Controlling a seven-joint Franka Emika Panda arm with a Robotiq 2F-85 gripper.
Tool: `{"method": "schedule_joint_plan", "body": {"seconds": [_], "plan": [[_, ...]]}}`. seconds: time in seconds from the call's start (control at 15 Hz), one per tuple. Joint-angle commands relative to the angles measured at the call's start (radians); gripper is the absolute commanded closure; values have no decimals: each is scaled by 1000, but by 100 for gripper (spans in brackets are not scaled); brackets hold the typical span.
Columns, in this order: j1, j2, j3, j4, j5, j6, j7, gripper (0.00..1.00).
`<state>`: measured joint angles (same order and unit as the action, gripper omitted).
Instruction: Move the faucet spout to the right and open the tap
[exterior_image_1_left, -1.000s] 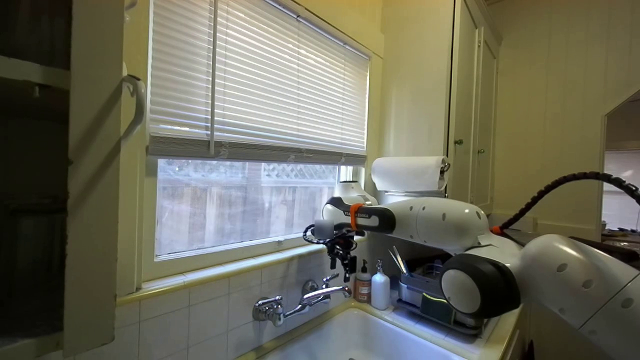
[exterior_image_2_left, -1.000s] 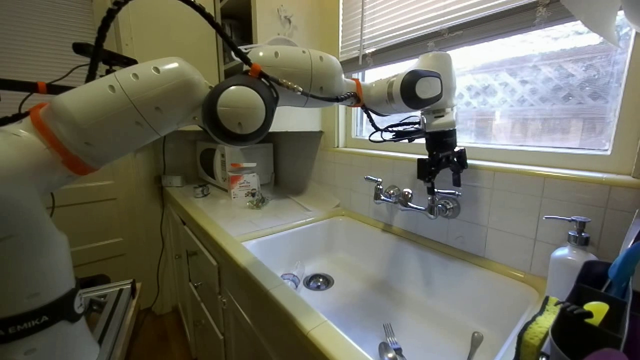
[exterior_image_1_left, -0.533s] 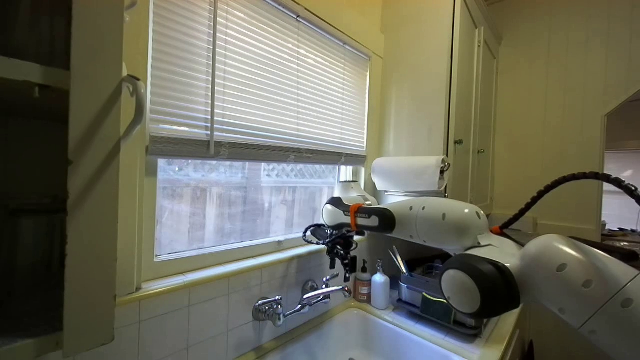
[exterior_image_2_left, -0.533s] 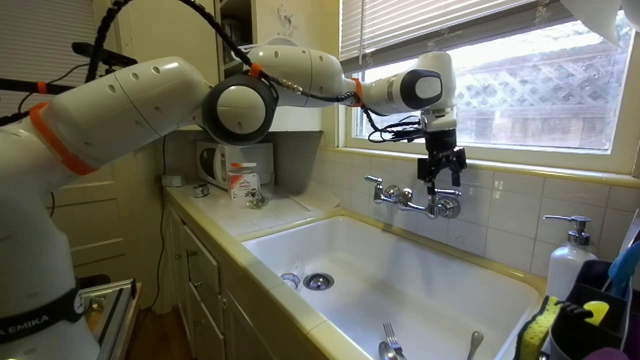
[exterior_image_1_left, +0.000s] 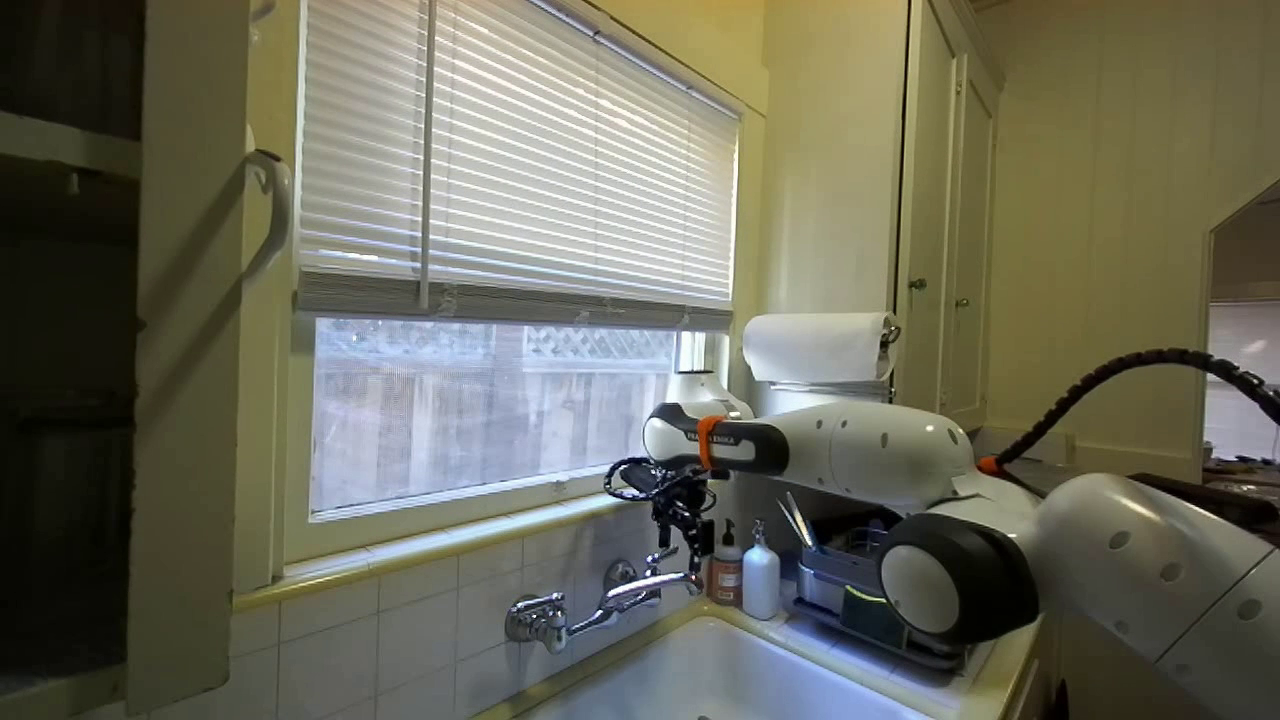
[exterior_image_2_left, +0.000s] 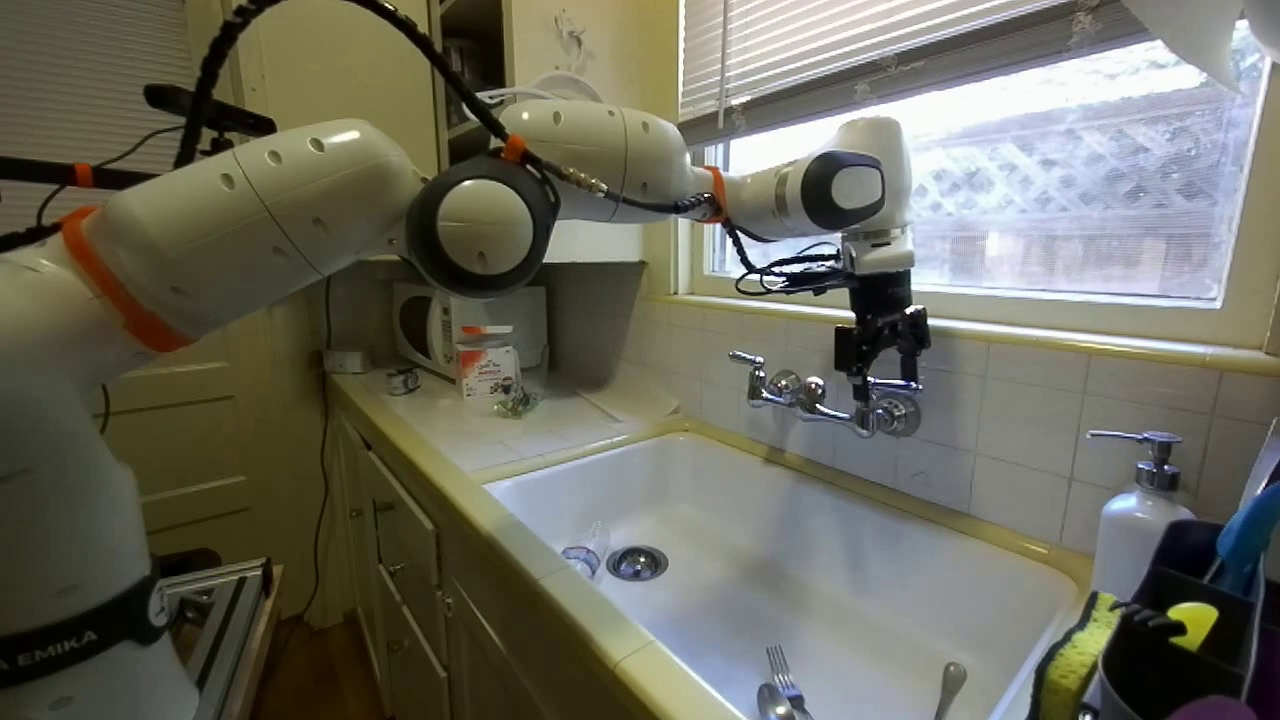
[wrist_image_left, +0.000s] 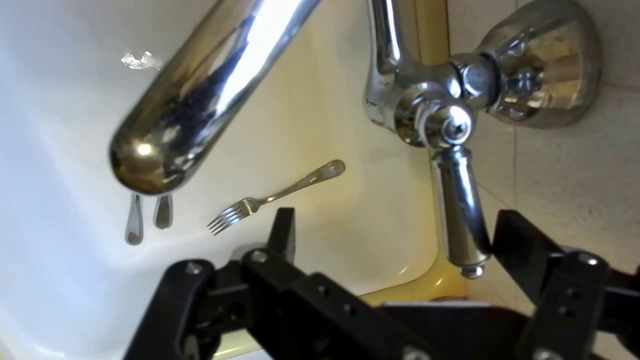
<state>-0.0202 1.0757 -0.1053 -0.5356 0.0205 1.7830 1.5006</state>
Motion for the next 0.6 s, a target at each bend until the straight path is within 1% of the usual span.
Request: {"method": "schedule_joint_plan", "body": {"seconds": [0.0,0.2,0.33,0.53], "plan": [[8,5,-9,1,-12,-43,4,0],[3,-37,11,-28,9,-163,-18,0],[3,-53,16,-32,11,-216,-26,0],[0,-69,25,-33,13,-396,-33,0]]}}
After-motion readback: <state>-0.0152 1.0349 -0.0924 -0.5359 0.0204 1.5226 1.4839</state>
